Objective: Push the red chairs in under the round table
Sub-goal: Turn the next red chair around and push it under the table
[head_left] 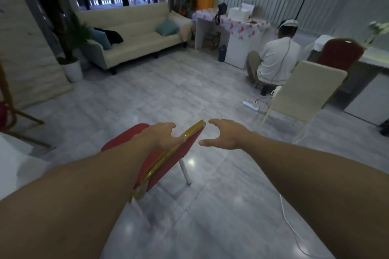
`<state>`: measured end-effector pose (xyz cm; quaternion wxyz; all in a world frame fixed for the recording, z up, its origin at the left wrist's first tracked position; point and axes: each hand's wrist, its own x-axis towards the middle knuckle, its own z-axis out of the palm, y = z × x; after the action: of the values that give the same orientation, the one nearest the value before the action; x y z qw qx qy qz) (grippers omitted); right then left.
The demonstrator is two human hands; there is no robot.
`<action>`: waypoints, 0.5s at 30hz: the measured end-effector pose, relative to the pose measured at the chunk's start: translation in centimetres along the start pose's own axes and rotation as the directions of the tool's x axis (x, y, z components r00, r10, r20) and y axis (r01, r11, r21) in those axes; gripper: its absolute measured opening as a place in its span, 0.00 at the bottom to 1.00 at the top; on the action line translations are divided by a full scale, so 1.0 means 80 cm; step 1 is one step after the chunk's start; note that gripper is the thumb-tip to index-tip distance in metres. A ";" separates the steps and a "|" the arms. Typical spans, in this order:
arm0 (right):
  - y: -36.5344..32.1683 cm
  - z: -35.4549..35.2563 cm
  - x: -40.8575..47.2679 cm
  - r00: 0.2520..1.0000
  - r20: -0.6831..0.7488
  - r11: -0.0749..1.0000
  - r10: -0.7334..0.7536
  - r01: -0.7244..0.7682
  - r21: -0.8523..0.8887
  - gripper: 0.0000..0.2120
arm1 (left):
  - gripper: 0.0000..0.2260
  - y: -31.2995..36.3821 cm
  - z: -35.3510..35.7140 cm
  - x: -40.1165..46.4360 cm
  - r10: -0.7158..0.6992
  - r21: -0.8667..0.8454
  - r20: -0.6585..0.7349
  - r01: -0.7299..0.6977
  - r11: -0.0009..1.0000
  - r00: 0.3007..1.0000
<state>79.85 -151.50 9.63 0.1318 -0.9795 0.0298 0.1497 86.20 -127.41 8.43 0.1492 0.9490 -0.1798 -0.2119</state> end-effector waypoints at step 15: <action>0.052 0.013 0.209 0.897 0.271 0.921 -0.349 0.382 -0.080 0.61 | 0.56 -0.010 0.070 0.084 -0.370 -0.127 0.095 0.380 0.916 0.924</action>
<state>95.10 -155.56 2.59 0.0955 -0.9471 -0.1818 0.2467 89.52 -130.59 0.94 0.1670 0.9447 0.0159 -0.2817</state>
